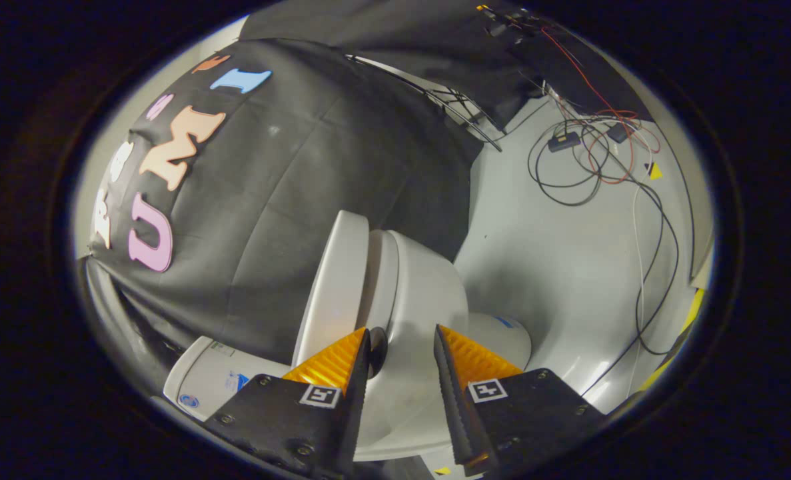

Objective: Open the toilet lid.

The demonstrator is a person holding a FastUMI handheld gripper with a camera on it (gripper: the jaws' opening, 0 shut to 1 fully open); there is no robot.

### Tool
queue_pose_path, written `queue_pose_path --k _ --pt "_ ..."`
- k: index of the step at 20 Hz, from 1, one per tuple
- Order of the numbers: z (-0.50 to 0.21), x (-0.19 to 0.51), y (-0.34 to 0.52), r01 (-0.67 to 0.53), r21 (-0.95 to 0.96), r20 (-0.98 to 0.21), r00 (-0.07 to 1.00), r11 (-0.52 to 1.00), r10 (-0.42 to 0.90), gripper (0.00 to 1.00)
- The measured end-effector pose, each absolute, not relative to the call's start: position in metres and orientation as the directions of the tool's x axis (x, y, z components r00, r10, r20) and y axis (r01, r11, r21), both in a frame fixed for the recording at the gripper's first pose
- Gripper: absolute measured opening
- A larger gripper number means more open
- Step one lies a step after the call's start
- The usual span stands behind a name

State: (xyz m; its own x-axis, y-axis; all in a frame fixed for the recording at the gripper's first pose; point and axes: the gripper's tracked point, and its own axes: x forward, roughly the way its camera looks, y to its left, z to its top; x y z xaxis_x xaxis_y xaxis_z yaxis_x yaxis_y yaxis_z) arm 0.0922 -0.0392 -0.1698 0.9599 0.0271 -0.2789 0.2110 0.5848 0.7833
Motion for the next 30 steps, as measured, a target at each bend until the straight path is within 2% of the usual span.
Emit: queue_pose_path --k 2,3,5,7,9,13,16,22,23,24,30 --pt "-0.173 0.092 -0.035 0.212 0.785 -0.297 0.953 0.582 0.054 0.54" --pt "-0.163 0.093 -0.031 0.167 0.814 -0.259 0.962 0.556 0.09 0.54" --pt "-0.166 0.099 -0.026 0.174 0.832 -0.268 0.957 0.526 0.107 0.28" --pt "-0.16 0.097 -0.024 0.159 0.839 -0.263 0.956 0.52 0.13 0.27" --pt "-0.167 0.103 -0.018 0.185 0.811 -0.298 0.947 0.555 0.12 0.11" --pt "-0.157 0.102 -0.017 0.183 0.828 -0.288 0.95 0.53 0.121 0.12" --pt "-0.147 0.099 -0.013 0.143 0.823 -0.256 0.957 0.55 0.134 0.05" --pt "-0.159 0.103 -0.015 0.188 0.78 -0.31 0.944 0.597 0.108 0.06" --pt "-0.181 0.177 0.004 0.193 0.793 -0.303 0.948 0.577 0.1 0.06" --pt "-0.161 0.103 -0.018 0.194 0.794 -0.305 0.947 0.576 0.103 0.01" --pt "-0.153 0.105 -0.019 0.206 0.802 -0.301 0.95 0.561 0.082 0.01"
